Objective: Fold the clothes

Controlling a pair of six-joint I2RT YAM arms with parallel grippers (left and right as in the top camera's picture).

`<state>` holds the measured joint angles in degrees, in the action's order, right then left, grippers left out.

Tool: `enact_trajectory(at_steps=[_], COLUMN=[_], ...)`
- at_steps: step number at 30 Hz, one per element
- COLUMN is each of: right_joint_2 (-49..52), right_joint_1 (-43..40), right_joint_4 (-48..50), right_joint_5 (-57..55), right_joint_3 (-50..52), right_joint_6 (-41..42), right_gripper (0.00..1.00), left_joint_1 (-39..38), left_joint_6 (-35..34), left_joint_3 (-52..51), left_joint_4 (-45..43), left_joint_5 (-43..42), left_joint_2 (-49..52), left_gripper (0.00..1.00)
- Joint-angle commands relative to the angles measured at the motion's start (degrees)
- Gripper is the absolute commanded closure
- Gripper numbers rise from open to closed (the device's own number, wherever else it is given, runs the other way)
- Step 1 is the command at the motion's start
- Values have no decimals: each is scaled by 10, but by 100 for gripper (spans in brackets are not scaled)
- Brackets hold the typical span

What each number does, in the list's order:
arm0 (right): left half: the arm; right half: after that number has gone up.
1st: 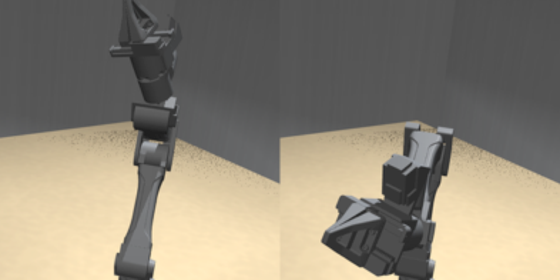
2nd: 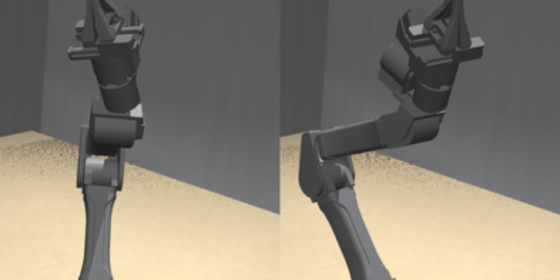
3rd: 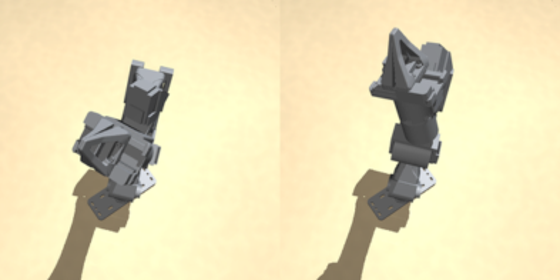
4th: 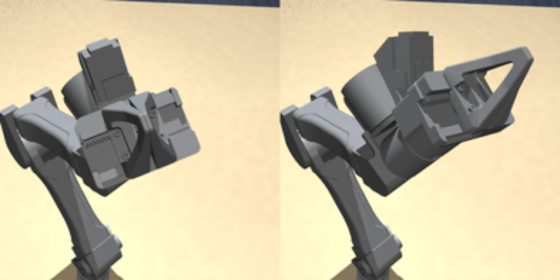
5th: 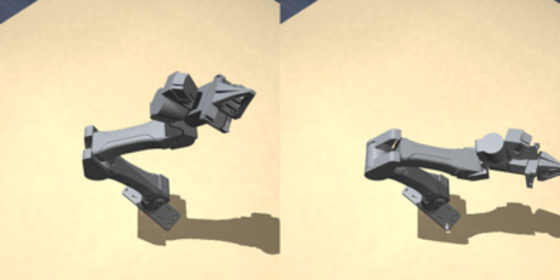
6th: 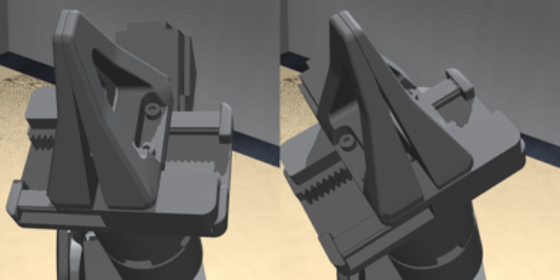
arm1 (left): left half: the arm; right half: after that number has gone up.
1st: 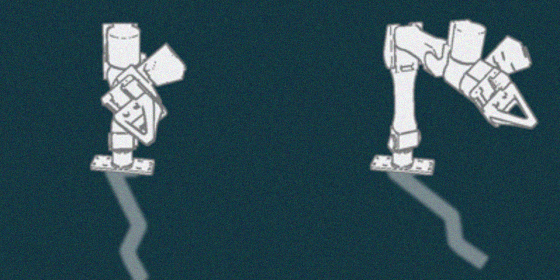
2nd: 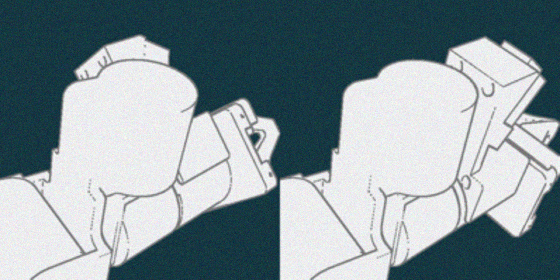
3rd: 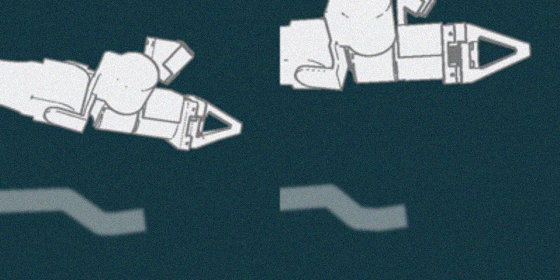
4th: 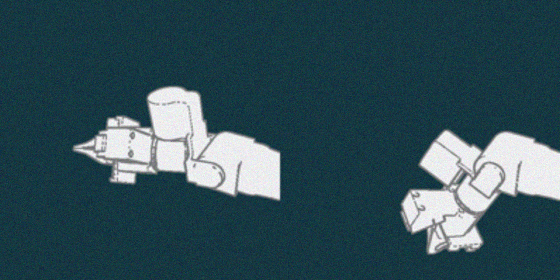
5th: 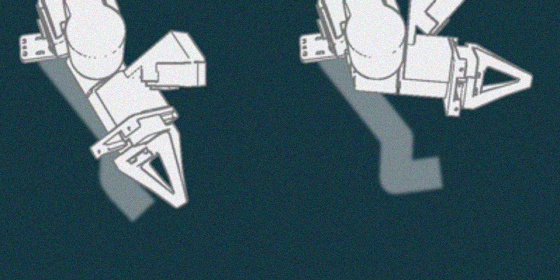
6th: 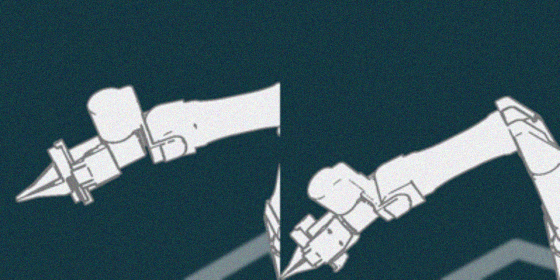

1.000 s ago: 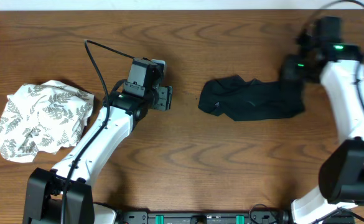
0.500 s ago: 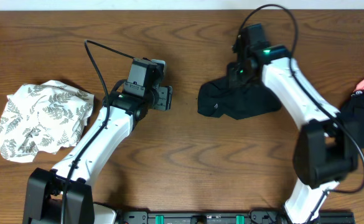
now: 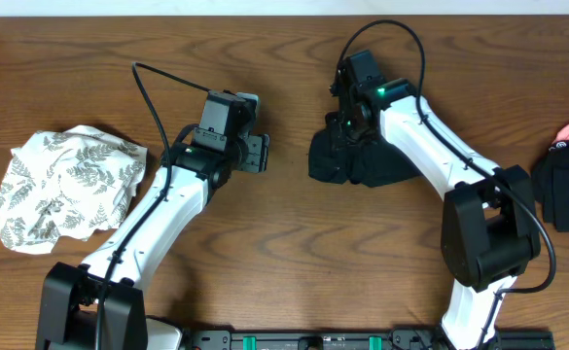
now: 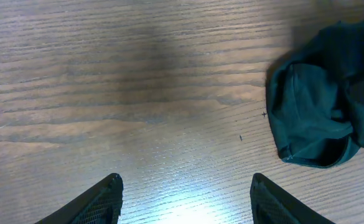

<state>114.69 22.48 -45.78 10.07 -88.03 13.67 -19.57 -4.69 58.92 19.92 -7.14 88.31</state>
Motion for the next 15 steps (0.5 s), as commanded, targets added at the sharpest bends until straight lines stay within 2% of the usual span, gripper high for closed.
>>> enact_trajectory(at_steps=[1,7,10,14,15], right_joint_2=[-5,-29,-54,-77,-78], right_joint_1=[5,-5,-17,-57,-68], right_joint_4=[-1,-7,-16,-32,-34], right_joint_5=[72,99,73,30,33], right_joint_3=[-6,-6,-6,-6,-6], right_joint_6=[-51,-97,-94,-64,-64], right_gripper=[61,63,64,77,84], left_joint_1=[0,0,0,0,0], left_joint_6=[-5,-5,-5,-5,-5], left_joint_3=[10,10,10,10,10], left_joint_4=[0,0,0,4,4], left_joint_5=[0,0,0,0,0], left_joint_2=[-9,-9,-9,-9,-9], left_gripper=[34,34,34,34,34])
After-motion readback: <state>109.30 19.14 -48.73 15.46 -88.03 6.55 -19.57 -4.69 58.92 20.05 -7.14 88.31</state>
